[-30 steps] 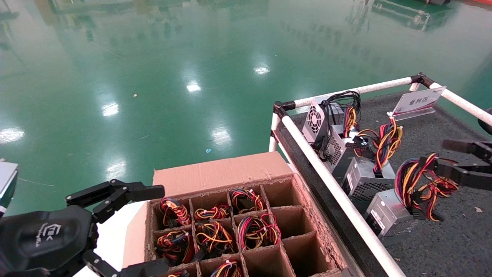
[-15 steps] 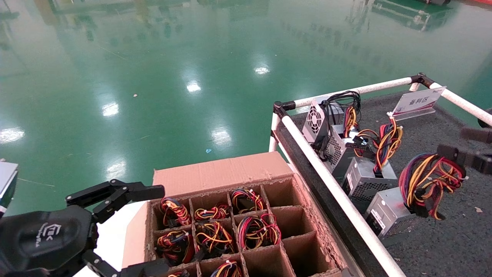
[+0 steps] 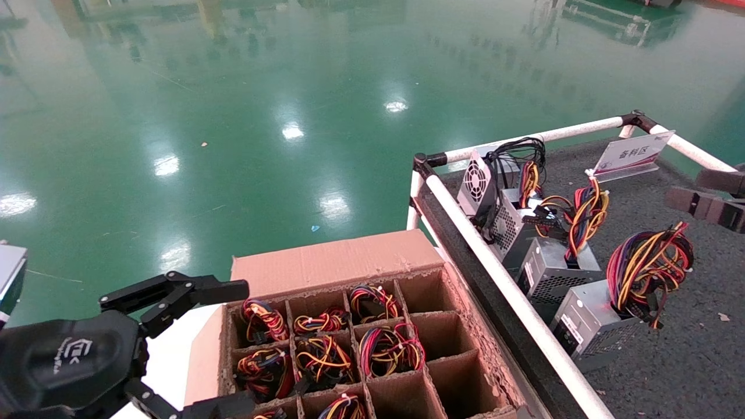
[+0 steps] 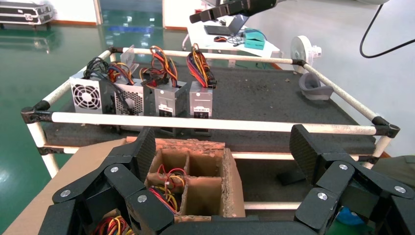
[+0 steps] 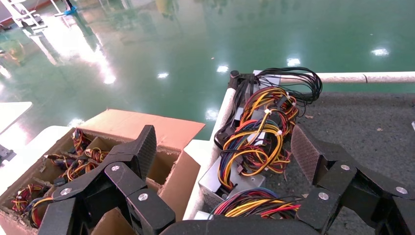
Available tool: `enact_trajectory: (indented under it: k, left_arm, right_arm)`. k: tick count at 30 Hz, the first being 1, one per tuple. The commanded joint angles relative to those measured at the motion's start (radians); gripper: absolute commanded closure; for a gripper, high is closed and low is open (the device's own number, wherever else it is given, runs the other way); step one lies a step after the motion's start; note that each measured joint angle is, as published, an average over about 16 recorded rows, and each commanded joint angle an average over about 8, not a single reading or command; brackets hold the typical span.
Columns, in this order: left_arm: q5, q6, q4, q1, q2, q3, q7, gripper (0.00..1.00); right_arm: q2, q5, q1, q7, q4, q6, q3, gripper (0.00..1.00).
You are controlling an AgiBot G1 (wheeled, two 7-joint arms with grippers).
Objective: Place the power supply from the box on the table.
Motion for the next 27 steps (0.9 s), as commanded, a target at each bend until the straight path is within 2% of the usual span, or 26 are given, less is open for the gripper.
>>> enact_trajectory:
  k: [1,27]
  left_arm:
    - [0.000,0.000,0.000,0.000,0.000,0.000,0.000,0.00]
    - [0.000,0.000,0.000,0.000,0.000,0.000,0.000,0.00]
  right_arm:
    - [0.000,0.001,-0.003,-0.001,0.004,0.000,0.001,0.00]
    - [-0.052,0.082,-0.312,0.010,0.449,0.036,0.178,0.00]
